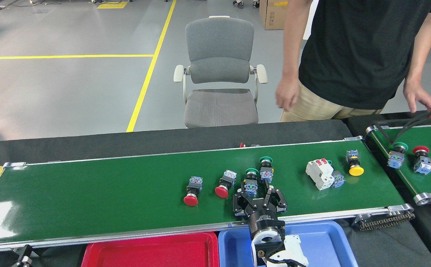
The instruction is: Pick switch part from conveyor to tray
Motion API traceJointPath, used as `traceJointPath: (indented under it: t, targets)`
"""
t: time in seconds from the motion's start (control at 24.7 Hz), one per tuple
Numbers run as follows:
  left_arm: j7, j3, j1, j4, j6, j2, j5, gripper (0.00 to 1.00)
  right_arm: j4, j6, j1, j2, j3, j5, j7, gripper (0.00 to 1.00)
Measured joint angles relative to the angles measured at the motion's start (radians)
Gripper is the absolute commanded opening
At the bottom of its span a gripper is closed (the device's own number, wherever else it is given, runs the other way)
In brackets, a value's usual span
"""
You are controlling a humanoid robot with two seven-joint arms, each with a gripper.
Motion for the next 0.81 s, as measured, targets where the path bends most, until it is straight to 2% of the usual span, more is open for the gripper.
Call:
traceJointPath:
  t: [0.16,0.32,0.36,0.41,0.45,0.49,0.53,0.65,0.81]
  targets:
    - [-0.001,-0.066,-0.001,-0.099,-0.040,0.000,0.000,1.00,-0.036,-0.018,0.002,-0.001,0.026,-0.001,0.001,0.06]
    - [-0.025,-0.180,-0.011,-0.181,-0.057,-0.002,-0.001,1.00,-0.174,-0.090,0.057,-0.017,0.144,-0.001,0.003,0.08]
    - [-0.042,-0.206,-0.023,-0.186,-0.057,-0.003,-0.001,1.00,-0.214,-0.121,0.076,-0.033,0.185,-0.001,0.003,0.14]
    - [-0.056,-0.234,-0.038,-0.188,-0.058,-0.005,-0.004,1.00,-0.243,-0.167,0.089,-0.053,0.220,-0.001,0.001,0.29]
    - [-0.066,-0.257,-0.052,-0.188,-0.060,-0.008,-0.016,1.00,-0.262,-0.209,0.099,-0.070,0.248,-0.001,-0.002,0.48]
    - [-0.075,-0.276,-0.065,-0.188,-0.057,-0.014,-0.034,1.00,-0.279,-0.257,0.109,-0.083,0.271,-0.001,-0.007,0.78]
    - [-0.082,-0.288,-0.078,-0.187,-0.049,-0.024,-0.055,1.00,-0.289,-0.303,0.118,-0.089,0.288,-0.001,-0.013,1.00]
    - [-0.091,-0.301,-0.109,-0.187,-0.031,-0.049,-0.094,1.00,-0.298,-0.445,0.140,-0.090,0.308,0.000,-0.044,0.99]
    - [-0.096,-0.305,-0.118,-0.181,-0.025,-0.050,-0.105,1.00,-0.300,-0.538,0.145,-0.091,0.303,-0.002,-0.055,0.99]
